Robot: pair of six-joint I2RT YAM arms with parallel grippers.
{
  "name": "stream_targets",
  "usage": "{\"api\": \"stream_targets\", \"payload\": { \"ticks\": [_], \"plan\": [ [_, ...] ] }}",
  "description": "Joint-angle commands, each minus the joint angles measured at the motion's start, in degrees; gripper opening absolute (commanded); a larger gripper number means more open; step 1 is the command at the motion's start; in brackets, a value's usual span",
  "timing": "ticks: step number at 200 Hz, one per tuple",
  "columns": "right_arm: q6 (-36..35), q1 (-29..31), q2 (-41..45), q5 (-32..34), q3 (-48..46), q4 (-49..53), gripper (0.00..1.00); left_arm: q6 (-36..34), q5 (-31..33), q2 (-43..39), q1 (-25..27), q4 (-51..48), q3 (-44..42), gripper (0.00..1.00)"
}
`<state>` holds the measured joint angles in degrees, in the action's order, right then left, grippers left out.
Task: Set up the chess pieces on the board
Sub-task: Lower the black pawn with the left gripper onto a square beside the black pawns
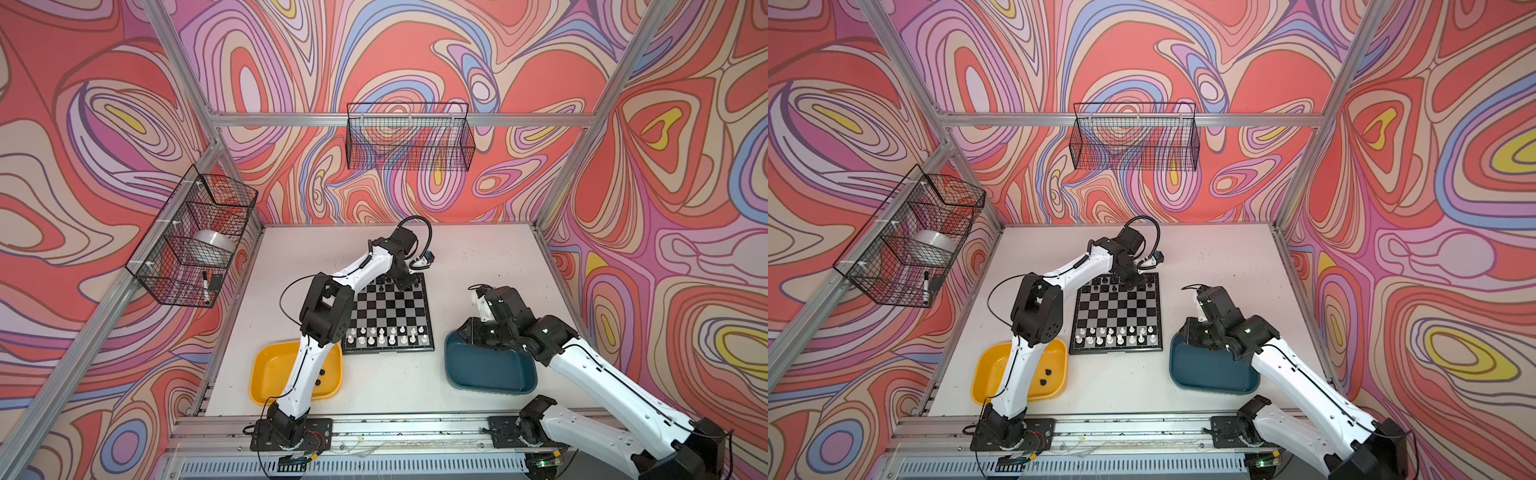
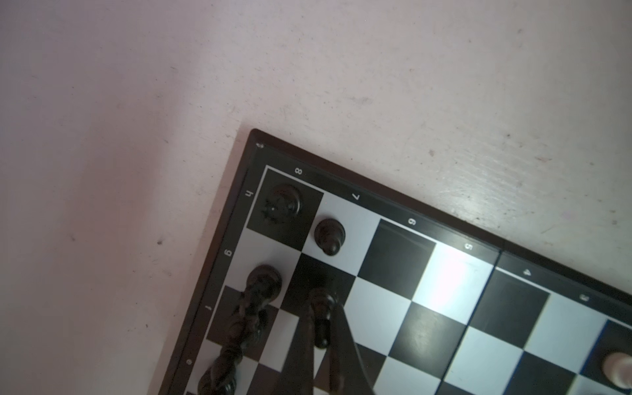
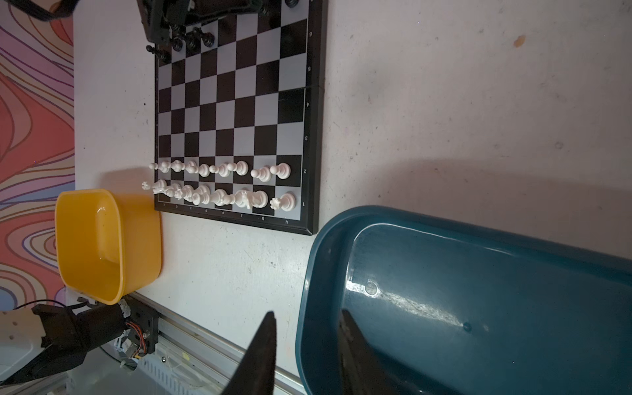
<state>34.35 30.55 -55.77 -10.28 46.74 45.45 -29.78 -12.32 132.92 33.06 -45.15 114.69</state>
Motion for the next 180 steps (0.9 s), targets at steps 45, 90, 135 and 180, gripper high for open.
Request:
{"api": "stream_targets", "payload": {
  "ticks": [45,90,135,180],
  "plan": [
    [0.24,-0.13,0.74,0.51,-0.47,0.32,0.31,0.07,-0.1,1.54,0.43,0.76,-0.88,0.09],
    [0.38,-0.13,1.26,0.6,-1.27,0.22,0.31,0.07,-0.86,1.68,0.6,0.72,-0.79,0.1],
    [0.81,-0.13,2.37,0.77,-1.74,0.87,0.31,-0.19,-0.3,2.07,0.87,0.58,-0.79,0.11],
    [0.86,-0.13,2.77,1.05,-1.71,1.4,0.31,-0.23,0.08,1.86,0.96,0.61,-0.78,0.14]
  ]
}}
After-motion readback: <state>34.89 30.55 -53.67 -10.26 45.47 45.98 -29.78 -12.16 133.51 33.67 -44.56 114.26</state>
